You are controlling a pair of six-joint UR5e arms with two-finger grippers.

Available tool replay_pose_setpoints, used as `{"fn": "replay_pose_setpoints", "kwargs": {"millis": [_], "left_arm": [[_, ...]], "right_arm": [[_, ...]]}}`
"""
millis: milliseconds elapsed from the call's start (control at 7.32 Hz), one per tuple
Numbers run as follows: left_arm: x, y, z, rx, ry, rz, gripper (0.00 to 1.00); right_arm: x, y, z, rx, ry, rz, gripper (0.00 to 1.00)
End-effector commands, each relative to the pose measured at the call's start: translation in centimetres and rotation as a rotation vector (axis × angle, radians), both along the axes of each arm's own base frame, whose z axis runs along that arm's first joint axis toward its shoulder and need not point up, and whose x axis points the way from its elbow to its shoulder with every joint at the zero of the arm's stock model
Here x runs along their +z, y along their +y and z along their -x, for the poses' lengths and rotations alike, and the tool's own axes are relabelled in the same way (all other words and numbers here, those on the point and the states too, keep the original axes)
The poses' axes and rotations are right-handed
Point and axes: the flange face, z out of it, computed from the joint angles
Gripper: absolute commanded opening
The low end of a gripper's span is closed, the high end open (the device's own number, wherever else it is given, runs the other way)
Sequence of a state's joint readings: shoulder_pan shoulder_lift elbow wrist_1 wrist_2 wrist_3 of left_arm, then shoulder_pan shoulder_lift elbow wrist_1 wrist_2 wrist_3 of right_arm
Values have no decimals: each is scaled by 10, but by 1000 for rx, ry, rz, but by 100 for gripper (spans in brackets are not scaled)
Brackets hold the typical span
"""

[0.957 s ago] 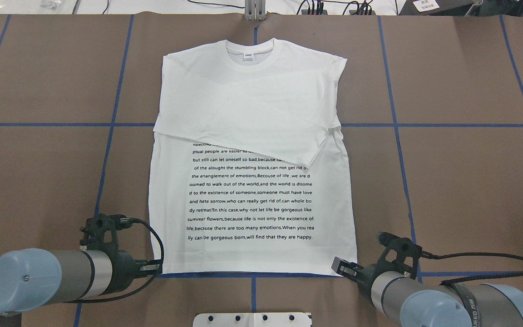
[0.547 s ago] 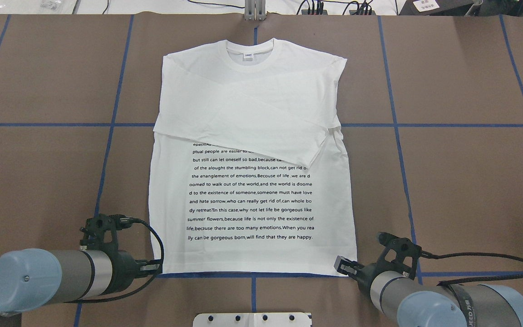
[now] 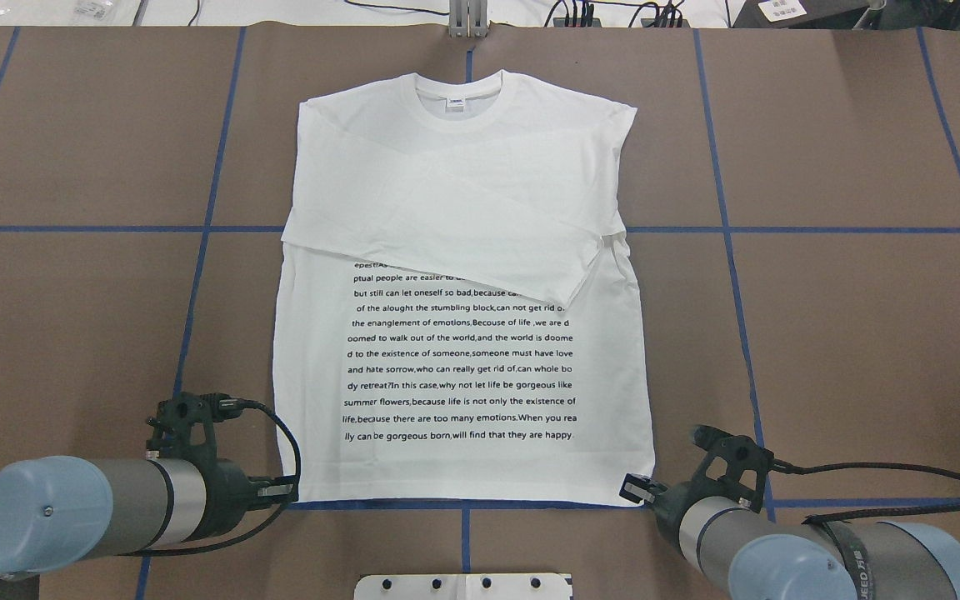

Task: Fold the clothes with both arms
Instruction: 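Lift the hem with both grippers and fold it toward the collar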

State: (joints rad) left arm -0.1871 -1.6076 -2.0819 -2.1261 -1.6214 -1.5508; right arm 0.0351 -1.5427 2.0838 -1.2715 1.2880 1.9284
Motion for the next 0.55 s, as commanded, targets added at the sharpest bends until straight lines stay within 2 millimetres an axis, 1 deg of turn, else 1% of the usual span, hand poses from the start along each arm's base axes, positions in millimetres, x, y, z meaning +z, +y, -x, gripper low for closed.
{"fn": "replay_pose_setpoints", "kwargs": {"millis": [0,137,273,410], "left_arm": [[-4,1,3,1,9,0,0],[-25,5,23,15,51,5,0],[-44,15,47,80,61,38,0],[-82,23,80,89,57,43,0]], "right_arm": [[-16,6,-18,-38,99,25,0],[-59,17,-55,-99,116,79,0],[-94,27,-92,-134,119,88,0],[-116,23,-128,-196,123,79,0]]}}
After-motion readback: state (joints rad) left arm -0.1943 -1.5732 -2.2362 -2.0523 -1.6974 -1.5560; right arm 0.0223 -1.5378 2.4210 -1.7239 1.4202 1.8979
